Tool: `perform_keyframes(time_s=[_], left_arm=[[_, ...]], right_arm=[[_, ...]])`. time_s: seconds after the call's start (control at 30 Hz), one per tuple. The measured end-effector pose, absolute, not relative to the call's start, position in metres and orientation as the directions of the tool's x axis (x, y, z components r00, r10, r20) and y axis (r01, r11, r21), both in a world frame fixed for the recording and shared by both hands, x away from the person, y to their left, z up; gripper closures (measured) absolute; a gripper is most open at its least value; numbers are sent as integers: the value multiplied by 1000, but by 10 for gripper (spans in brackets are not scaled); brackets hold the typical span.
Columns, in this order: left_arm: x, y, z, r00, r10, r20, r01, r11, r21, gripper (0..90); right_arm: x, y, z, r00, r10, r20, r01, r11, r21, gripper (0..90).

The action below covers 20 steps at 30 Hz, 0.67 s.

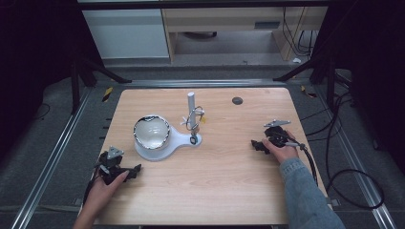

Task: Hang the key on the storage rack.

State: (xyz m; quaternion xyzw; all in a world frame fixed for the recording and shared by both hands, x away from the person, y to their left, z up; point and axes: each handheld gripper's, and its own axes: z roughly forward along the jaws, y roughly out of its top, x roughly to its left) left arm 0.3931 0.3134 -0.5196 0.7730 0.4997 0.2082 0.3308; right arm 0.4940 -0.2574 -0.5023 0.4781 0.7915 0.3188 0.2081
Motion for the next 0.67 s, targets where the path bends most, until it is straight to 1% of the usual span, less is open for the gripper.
perform_keyframes(time_s=[0.17,0.67], left_arm=[[393,313,-520,413,911,-9,635,-280,720,0],[393,313,-520,412,911,-10,634,-279,721,0]], right_arm=[[492,-254,-505,-437,899,-22,616,318,721,49],[480,-253,-506,-416,909,-32,619,309,722,40]])
